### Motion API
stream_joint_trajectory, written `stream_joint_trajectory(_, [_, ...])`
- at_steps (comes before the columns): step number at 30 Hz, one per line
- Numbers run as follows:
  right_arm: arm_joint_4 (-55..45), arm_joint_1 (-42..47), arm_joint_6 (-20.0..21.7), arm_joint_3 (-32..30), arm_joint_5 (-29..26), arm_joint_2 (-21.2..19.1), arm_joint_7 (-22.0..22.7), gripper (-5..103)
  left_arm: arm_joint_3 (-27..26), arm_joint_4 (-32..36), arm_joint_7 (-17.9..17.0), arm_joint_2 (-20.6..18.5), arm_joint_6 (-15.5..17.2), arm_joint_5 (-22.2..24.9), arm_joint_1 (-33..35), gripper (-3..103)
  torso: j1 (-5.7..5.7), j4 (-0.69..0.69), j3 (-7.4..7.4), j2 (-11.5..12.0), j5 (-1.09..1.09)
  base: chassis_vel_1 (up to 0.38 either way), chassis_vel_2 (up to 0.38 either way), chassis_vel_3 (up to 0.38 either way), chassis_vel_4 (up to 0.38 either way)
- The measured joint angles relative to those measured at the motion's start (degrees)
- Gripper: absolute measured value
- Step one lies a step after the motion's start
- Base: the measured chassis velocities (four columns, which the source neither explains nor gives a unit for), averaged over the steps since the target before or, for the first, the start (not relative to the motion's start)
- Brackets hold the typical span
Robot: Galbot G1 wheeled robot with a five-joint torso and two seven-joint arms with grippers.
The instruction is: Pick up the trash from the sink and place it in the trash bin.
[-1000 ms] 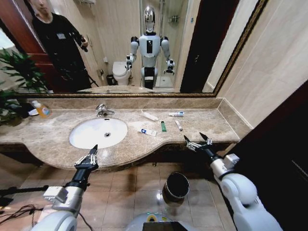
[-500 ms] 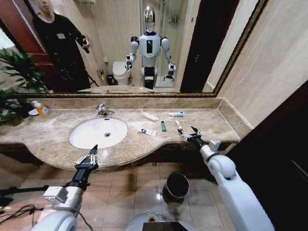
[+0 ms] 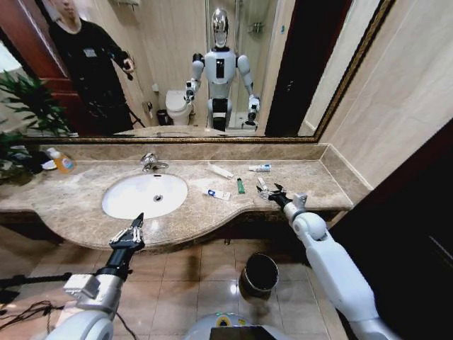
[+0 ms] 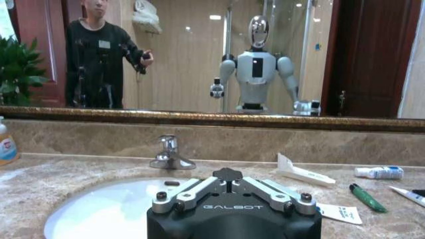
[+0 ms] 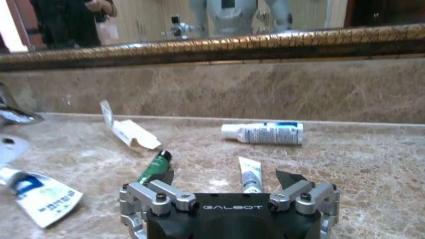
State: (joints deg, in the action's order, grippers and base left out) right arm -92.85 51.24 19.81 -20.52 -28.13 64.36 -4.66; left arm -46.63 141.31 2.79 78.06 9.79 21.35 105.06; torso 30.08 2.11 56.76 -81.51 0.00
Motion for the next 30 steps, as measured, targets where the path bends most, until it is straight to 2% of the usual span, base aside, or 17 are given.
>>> stream_joint_trajectory(12, [3.9, -1.7, 1.2, 0.8, 0.5, -0.1, 0.0, 102, 0.0, 0.0, 0.0, 0.0, 0.0, 0.0, 0.0, 0, 0.00, 0.00, 0.00, 0.0, 0.00, 0.000, 0.000, 0.000, 0.000])
stream_joint_trajectory(14, [4.2, -1.7, 1.2, 0.5, 0.5, 0.0, -0.2, 93, 0.0, 0.0, 0.0, 0.0, 0.0, 0.0, 0.0, 0, 0.00, -0.01, 0.00, 0.0, 0.00, 0.000, 0.000, 0.000, 0.000])
stream_joint_trajectory(15, [4.2, -1.7, 1.2, 0.5, 0.5, 0.0, -0.2, 93, 0.0, 0.0, 0.0, 0.0, 0.0, 0.0, 0.0, 0, 0.00, -0.01, 0.00, 0.0, 0.00, 0.000, 0.000, 0.000, 0.000])
stream_joint_trajectory(17, [4.6, -1.7, 1.2, 0.4, 1.0, 0.1, -0.7, 83, 0.0, 0.0, 0.0, 0.0, 0.0, 0.0, 0.0, 0, 0.00, -0.01, 0.00, 0.0, 0.00, 0.000, 0.000, 0.000, 0.000])
stream_joint_trajectory(19, [4.6, -1.7, 1.1, 0.4, 1.1, 0.2, -0.8, 83, 0.0, 0.0, 0.0, 0.0, 0.0, 0.0, 0.0, 0, 0.00, 0.00, 0.00, 0.0, 0.00, 0.000, 0.000, 0.000, 0.000])
stream_joint_trajectory(22, [4.9, -1.4, 0.9, -0.1, 1.9, 0.3, -1.6, 66, 0.0, 0.0, 0.0, 0.0, 0.0, 0.0, 0.0, 0, 0.00, -0.01, 0.00, 0.0, 0.00, 0.000, 0.000, 0.000, 0.000])
stream_joint_trajectory(23, [4.9, -1.4, 0.9, -0.1, 1.9, 0.3, -1.6, 66, 0.0, 0.0, 0.0, 0.0, 0.0, 0.0, 0.0, 0, 0.00, -0.01, 0.00, 0.0, 0.00, 0.000, 0.000, 0.000, 0.000])
stream_joint_trajectory(26, [5.1, -1.3, 0.7, -0.3, 2.5, 0.2, -1.8, 50, 0.0, 0.0, 0.0, 0.0, 0.0, 0.0, 0.0, 0, 0.00, -0.01, 0.00, 0.0, 0.00, 0.000, 0.000, 0.000, 0.000])
stream_joint_trajectory(30, [5.2, -1.4, 0.3, -0.3, 3.3, 0.2, -1.8, 41, 0.0, 0.0, 0.0, 0.0, 0.0, 0.0, 0.0, 0, 0.00, 0.00, 0.00, 0.0, 0.00, 0.000, 0.000, 0.000, 0.000])
